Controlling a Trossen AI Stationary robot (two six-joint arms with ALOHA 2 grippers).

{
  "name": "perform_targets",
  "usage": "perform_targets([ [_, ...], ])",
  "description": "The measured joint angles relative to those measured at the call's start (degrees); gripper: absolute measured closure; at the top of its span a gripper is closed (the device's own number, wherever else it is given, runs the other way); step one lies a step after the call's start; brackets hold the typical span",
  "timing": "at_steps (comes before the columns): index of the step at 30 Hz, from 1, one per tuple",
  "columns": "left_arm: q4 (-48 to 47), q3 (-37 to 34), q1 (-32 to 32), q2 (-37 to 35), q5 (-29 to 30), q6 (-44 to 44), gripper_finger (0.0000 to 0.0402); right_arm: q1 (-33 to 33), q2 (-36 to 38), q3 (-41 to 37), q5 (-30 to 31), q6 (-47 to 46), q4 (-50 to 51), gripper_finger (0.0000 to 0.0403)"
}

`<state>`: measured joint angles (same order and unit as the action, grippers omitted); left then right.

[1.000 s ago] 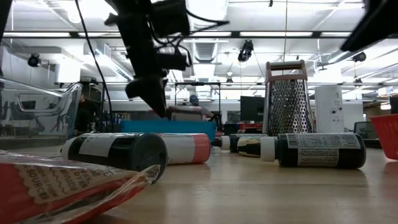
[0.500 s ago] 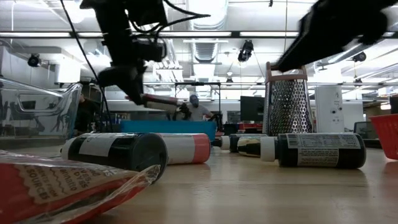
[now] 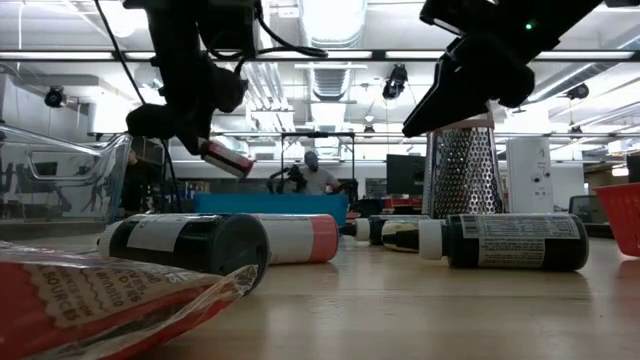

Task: Pick & Place Food Item
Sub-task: Put the top pink food coloring bottle into the blue bin

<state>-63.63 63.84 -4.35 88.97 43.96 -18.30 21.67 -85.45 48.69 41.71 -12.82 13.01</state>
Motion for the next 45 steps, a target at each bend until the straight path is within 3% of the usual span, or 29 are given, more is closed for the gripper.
perform_targets([
  [9,-0.5,0.1,-3.7,1.1,4.7,-12.8,0.0300,0.0,0.0,-0.3,0.0,0.4,-0.1,0.0177],
  [16,-0.5,0.2,-5.7,5.9,12.4,-21.4,0.0300,0.0,0.0,-0.4,0.0,0.8,0.0,0.0177],
  [24,-0.3,0.7,-6.0,11.1,15.7,-28.4,0.0300,0.1,0.0,-0.6,0.0,0.9,0.0,0.0177],
  [45,4.3,1.1,-7.2,12.3,11.3,-49.7,0.0300,0.0,0.0,-1.1,0.1,0.9,0.0,0.0177],
])
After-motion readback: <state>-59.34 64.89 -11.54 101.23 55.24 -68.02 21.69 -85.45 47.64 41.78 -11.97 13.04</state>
